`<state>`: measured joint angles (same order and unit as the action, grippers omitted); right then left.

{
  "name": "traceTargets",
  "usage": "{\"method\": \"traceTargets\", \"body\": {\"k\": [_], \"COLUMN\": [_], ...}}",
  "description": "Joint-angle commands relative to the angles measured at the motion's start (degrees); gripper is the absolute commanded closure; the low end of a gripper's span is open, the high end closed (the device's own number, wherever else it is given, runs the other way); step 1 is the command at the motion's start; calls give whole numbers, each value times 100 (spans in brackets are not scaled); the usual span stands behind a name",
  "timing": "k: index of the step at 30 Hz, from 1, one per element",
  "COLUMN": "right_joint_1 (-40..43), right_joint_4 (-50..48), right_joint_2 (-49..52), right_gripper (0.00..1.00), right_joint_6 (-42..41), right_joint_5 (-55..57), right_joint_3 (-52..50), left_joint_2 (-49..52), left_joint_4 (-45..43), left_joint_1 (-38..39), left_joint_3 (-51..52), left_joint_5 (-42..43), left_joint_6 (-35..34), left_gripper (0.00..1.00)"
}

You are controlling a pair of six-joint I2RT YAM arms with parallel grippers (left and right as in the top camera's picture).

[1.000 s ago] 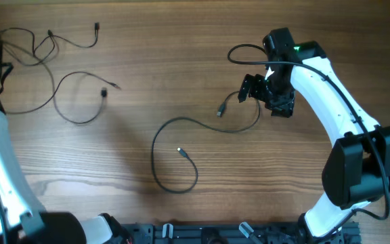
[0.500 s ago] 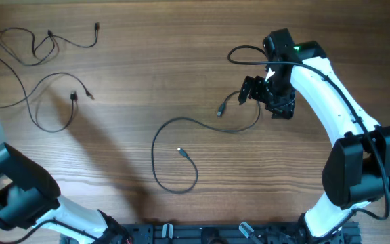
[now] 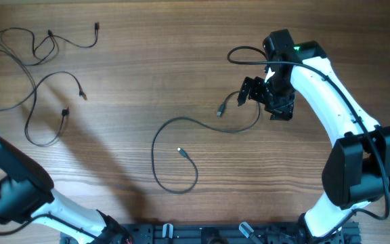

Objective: Untangle cables

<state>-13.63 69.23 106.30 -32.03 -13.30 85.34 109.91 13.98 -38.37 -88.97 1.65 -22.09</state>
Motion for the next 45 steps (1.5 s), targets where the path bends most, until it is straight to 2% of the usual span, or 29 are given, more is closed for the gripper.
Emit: {"method": "traceTargets", "body": {"k": [1, 2, 3, 4, 5, 6, 8, 9, 10, 12, 14, 15, 16, 19, 21, 25, 31, 45], "right_joint_1": [-9, -9, -9, -9, -9, -13, -44, -81, -107, -142, -142, -142, -142, -142, -142, -142, -142, -142], "right_joint_4": [4, 7, 4, -4, -13, -11, -9, -4, -15, -52, -83, -83, -83, -264, -892, -1394, -2841, -2955], "right_joint_2": [4, 4, 4, 4, 4, 4, 4, 4, 4, 4, 4, 4, 4, 4, 4, 4, 4, 4], "right_gripper": [0, 0, 0, 0, 0, 0, 0, 0, 0, 0, 0, 0, 0, 0, 0, 0, 0, 0], "right_joint_6": [57, 59, 74, 107, 122, 122, 184, 199, 197, 199, 201, 203, 199, 186, 179, 186, 186, 186], "right_joint_5": [-76, -76, -76, -76, -76, -76, -79, -76, -76, -76, -76, -76, -76, -74, -114, -177, -177, -177], "right_joint_3": [4, 4, 4, 4, 4, 4, 4, 4, 4, 4, 4, 4, 4, 4, 4, 4, 4, 4], "left_joint_2": [-341, -310, -223, -107, 46, 192, 400, 588, 723, 949, 1034, 1034, 1034, 1032, 1008, 774, 774, 774], "left_joint_4": [691, 1075, 1300, 1432, 1460, 1451, 1394, 1443, 1552, 1893, 2205, 2299, 2404, 2962, 3139, 3311, 3477, 3779], "left_joint_1": [11, 13, 33, 96, 184, 282, 387, 455, 479, 470, 446, 444, 444, 446, 444, 439, 439, 439], "left_joint_3": [-33, -26, -22, -20, -17, -17, -17, -17, -17, -17, -17, -17, -17, -17, -17, -17, -17, -17], "left_joint_5": [87, 85, 87, 184, 323, 299, 192, -133, -455, -844, -841, -885, -883, -879, -883, -881, -879, -881], "left_joint_6": [44, 42, -66, -127, -125, -33, 389, 793, 841, 841, 841, 839, 835, 619, 579, -120, -114, -111], "left_gripper": [16, 23, 39, 43, 38, 21, 23, 31, 31, 26, 23, 20, 11, 0, 0, 0, 0, 0]}}
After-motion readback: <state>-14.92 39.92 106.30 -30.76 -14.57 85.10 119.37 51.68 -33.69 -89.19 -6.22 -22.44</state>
